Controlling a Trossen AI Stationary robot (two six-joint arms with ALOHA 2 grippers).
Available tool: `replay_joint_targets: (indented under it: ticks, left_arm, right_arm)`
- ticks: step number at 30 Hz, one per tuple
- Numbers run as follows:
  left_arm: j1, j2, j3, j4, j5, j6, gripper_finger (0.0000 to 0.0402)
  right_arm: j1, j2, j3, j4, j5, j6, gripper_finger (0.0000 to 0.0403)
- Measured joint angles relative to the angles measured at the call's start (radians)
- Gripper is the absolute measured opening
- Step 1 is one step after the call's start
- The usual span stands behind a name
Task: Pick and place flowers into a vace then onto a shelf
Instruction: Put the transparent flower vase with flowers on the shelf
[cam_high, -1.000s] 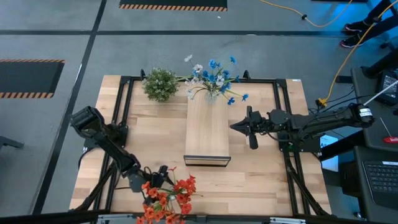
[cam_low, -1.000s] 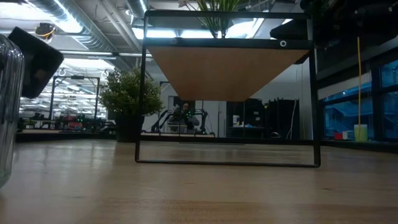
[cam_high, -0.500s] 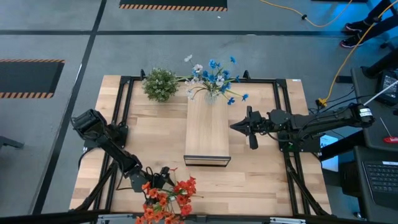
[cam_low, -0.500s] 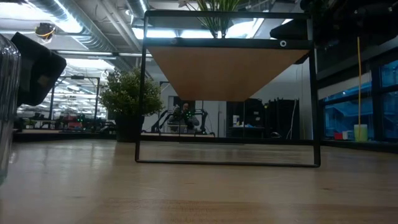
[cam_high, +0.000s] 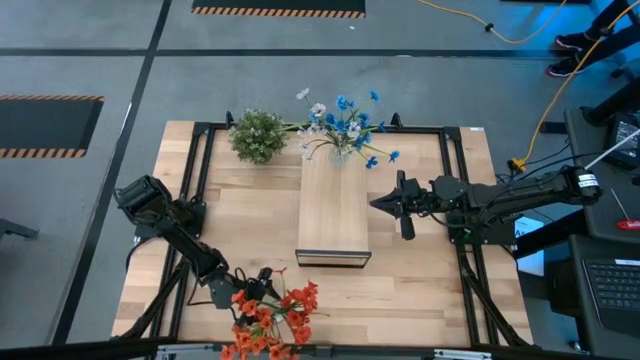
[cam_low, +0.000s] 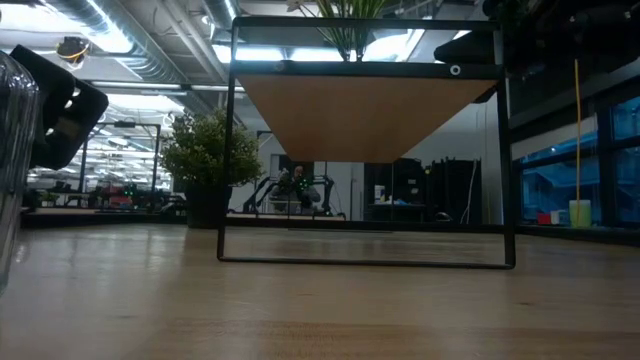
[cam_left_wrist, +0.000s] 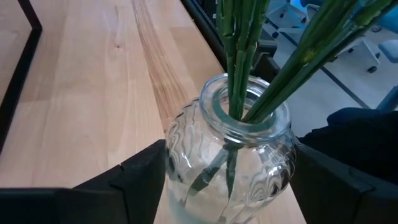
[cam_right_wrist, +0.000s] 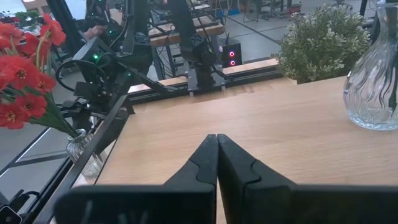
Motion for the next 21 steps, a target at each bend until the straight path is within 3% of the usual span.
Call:
replay_joint_targets:
  ticks: [12,21]
  left_arm:
    - [0.000,-0.007,0.000,-0.014,-0.032,0.042,0.0283]
    - [-0.003,-0.182,-0.002,-0.241,-0.067,-0.008,0.0283]
  right_arm:
    - [0.000,0.000,0.000,0.000,0.000,0.000,0.0006]
    - [0.000,0.000,0.000,-0.001,0.000,0.001,0.0006]
